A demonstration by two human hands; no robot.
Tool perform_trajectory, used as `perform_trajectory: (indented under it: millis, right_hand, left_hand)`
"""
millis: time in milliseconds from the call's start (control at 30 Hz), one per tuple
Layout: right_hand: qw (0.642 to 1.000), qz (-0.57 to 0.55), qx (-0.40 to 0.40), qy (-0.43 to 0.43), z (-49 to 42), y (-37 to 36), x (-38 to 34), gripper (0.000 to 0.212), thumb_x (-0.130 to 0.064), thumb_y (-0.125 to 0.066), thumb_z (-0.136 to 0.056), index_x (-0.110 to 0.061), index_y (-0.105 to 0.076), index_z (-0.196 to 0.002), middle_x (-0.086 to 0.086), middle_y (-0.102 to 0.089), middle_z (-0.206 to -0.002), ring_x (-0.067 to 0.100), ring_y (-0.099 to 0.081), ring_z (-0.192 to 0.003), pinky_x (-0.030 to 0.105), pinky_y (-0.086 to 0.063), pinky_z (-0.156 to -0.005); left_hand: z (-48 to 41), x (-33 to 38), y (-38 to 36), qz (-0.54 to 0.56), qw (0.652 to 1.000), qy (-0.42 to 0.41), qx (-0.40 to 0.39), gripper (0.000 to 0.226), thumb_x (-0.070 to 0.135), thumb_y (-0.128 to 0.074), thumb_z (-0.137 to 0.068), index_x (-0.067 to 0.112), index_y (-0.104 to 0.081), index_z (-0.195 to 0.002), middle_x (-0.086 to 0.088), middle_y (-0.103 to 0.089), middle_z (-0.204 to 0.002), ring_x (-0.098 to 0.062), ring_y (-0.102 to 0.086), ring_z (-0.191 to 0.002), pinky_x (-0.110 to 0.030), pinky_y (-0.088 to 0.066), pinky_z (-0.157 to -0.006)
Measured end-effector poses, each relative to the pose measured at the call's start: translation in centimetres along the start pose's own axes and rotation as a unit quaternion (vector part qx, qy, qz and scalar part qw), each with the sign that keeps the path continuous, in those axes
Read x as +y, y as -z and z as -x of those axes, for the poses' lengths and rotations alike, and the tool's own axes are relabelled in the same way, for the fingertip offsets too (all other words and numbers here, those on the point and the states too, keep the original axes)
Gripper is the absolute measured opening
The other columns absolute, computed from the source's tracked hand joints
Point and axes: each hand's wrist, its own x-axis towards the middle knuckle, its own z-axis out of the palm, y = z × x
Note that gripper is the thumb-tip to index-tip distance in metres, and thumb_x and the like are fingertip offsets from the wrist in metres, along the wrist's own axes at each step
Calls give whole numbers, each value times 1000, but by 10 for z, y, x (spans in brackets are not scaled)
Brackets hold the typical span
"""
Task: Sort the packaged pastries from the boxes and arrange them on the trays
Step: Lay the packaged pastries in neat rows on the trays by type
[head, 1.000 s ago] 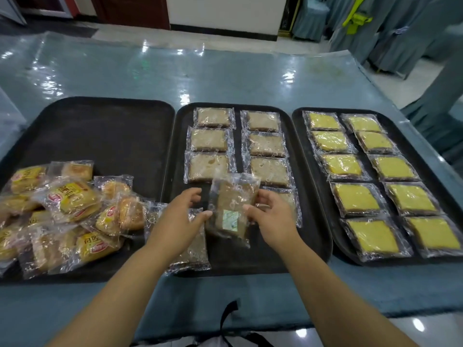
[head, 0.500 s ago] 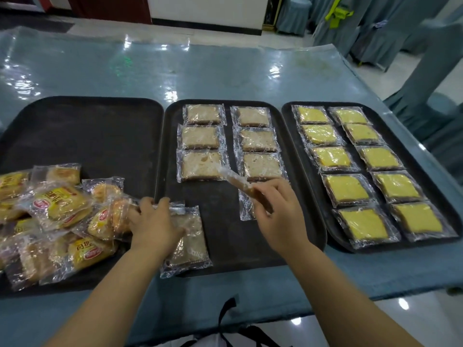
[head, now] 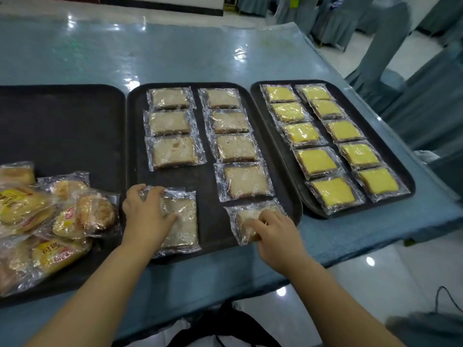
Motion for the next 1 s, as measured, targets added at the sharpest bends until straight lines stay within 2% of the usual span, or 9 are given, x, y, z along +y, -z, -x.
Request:
perform_trajectory:
  millis: [67,133,233,300,367,500,700,900,1000]
  right_hand:
    - [998,20,-55,-23,3,-1,0,47,-8,-77,-55,-26,-68,-98,2,-55,-86,25,-55,-76,33,-44,-62]
    - [992,48,-116,-26,1,3,-3,47,-25,-70,-71,-31,-61,-116,9,-55,-116,34,-53,-105,48,-45,-82]
    - [976,31,-207,-53,-4,4,-5,66,-63,-20,-84,-33,-34,-142,10,-24,-151,32,-17,-140,48,-16,-112]
    - [978,18,-200,-58,-6,0,-7,68,-64,-14,-87,-31,-31,-144,11,-19,-154,31,-10,-142,45,-8,-115]
    - [982,-3,-181,-61,-7,-5,-5,50,-49,-32,-97,-29,-33,-143,10,-19,-155,30,-10,-143,43,-6,-116]
    - [986,-12,-155,-56,-8,-8,-2,45,-40,-41,-98,-29,-34,-141,8,-20,-154,28,-9,-143,43,-4,-116]
    - [996,-42,-56,-52,-29,0,1,50,-47,-52,-90,-20,-49,-132,13,-44,-135,33,-35,-128,48,-35,-104]
    - [976,-8,-199,-88,-67,-13,7,66,-54,-32,-96,-24,-9,-150,10,2,-158,38,7,-143,55,-8,-115]
    - [967,0,-240,-81,-71,-19,14,69,-58,-26,-96,-26,0,-151,9,14,-158,38,15,-142,56,-2,-115]
  left_hand:
    - [2,-1,-2,-6,1000,0,3,55,23,-76,-76,19,-51,-124,-11,-20,-142,-32,-19,-132,-42,-28,-108]
    - [5,-2,-4,-13,1000,-2,6,57,26,-76,-76,19,-49,-127,-12,-20,-142,-34,-21,-131,-44,-28,-109]
    - [10,-1,-6,-27,1000,13,1,65,32,-74,-77,22,-44,-134,-14,-17,-144,-38,-21,-130,-48,-27,-110]
    - [14,-1,-6,-31,999,27,-6,69,36,-73,-78,26,-40,-137,-15,-16,-145,-40,-22,-130,-49,-27,-109]
    - [19,-3,-7,-31,999,31,-12,71,38,-72,-78,29,-37,-138,-13,-15,-145,-39,-24,-129,-49,-27,-109]
    - [23,-6,-7,-22,999,37,-6,71,40,-72,-77,31,-37,-138,-10,-15,-144,-39,-25,-129,-50,-30,-109]
    - [27,-5,-9,-7,998,65,-1,75,43,-70,-78,26,-33,-141,-8,-9,-147,-39,-22,-133,-48,-29,-110]
    - [23,1,-9,15,995,101,-14,73,39,-72,-78,31,-34,-140,-12,-7,-151,-38,-16,-137,-48,-26,-111]
    - [21,2,-7,22,993,117,-19,72,38,-73,-78,34,-36,-139,-14,-14,-149,-38,-19,-136,-49,-28,-110]
